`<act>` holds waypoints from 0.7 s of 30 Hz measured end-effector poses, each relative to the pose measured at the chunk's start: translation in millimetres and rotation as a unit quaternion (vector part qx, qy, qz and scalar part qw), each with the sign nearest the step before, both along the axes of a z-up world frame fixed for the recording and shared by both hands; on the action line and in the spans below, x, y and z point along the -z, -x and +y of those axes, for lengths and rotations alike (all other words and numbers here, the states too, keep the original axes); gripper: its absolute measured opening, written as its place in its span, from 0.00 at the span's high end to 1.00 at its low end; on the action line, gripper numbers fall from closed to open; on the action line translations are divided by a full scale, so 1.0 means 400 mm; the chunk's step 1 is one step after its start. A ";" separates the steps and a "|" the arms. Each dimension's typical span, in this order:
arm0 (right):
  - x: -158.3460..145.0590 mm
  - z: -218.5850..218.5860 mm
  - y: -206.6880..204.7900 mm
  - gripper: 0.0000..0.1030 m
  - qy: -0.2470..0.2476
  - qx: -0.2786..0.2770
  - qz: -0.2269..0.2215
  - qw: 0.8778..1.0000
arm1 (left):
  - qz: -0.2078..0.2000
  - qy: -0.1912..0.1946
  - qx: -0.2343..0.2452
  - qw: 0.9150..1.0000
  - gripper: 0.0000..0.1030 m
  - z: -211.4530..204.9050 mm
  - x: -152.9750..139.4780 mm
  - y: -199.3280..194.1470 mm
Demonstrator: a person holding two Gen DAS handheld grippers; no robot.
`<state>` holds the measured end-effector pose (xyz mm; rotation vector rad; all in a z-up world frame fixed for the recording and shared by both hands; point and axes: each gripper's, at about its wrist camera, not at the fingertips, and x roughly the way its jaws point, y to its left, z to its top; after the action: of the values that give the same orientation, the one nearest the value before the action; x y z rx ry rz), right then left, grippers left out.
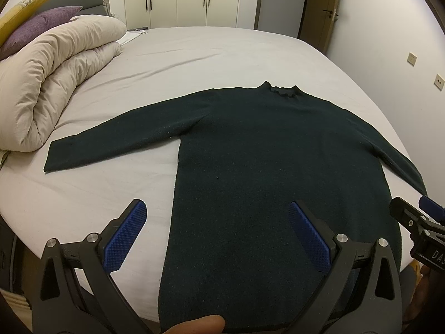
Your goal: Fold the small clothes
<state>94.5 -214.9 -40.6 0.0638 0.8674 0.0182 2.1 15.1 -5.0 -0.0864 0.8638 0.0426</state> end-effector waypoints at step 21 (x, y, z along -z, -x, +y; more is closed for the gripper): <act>0.004 0.006 0.007 0.00 0.002 -0.001 0.001 1.000 | 0.002 0.002 0.002 1.000 0.00 0.002 0.008 0.002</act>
<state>91.6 -212.4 -42.3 0.0595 0.8694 0.0182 1.4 16.0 -8.0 -0.0878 0.8682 0.0370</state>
